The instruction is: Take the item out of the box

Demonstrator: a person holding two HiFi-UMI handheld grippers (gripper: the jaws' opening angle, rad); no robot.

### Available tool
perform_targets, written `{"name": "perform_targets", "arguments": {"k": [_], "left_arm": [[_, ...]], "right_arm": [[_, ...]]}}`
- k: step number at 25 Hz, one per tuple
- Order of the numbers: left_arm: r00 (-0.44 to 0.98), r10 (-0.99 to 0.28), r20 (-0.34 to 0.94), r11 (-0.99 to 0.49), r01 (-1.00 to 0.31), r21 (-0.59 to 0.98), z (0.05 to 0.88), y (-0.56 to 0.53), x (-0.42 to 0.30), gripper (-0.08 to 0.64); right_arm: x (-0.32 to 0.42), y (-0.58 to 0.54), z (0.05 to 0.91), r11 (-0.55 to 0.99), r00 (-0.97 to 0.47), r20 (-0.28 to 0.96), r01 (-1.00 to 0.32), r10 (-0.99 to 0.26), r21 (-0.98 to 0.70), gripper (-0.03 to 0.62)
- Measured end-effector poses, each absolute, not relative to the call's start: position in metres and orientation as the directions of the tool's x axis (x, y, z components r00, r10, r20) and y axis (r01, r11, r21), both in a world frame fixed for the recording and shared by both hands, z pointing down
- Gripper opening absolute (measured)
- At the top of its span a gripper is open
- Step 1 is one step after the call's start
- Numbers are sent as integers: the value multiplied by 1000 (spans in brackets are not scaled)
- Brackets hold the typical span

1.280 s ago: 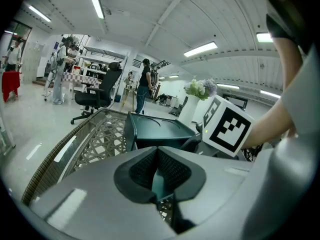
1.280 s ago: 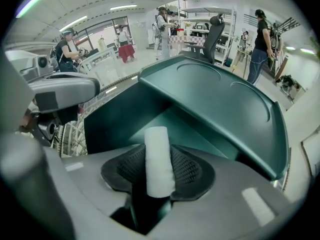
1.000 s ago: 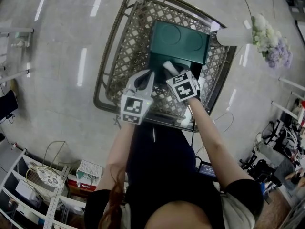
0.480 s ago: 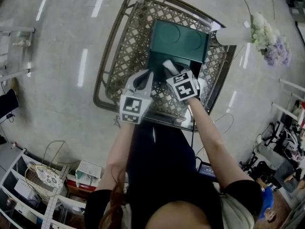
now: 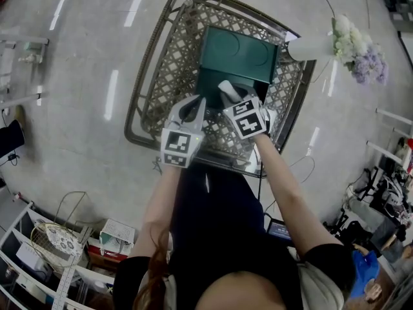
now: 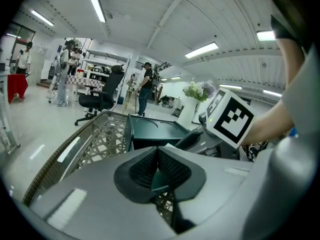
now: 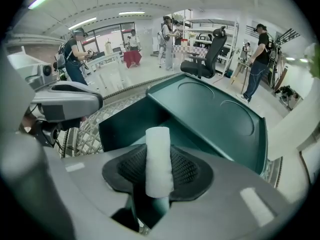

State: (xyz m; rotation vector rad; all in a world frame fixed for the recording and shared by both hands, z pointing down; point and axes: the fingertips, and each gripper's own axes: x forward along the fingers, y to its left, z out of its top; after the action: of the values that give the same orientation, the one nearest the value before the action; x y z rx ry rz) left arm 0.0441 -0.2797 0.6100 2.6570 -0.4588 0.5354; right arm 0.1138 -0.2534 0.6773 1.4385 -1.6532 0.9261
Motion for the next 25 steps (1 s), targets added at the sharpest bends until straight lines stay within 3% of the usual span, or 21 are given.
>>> {"name": "perform_targets", "arguments": {"k": [25], "left_arm": [[876,-285,390,-878,-402,261,566,-274,40,11]], "right_arm": [[126,-248,596,75,-50,791,-997,-610,-5,139]]}}
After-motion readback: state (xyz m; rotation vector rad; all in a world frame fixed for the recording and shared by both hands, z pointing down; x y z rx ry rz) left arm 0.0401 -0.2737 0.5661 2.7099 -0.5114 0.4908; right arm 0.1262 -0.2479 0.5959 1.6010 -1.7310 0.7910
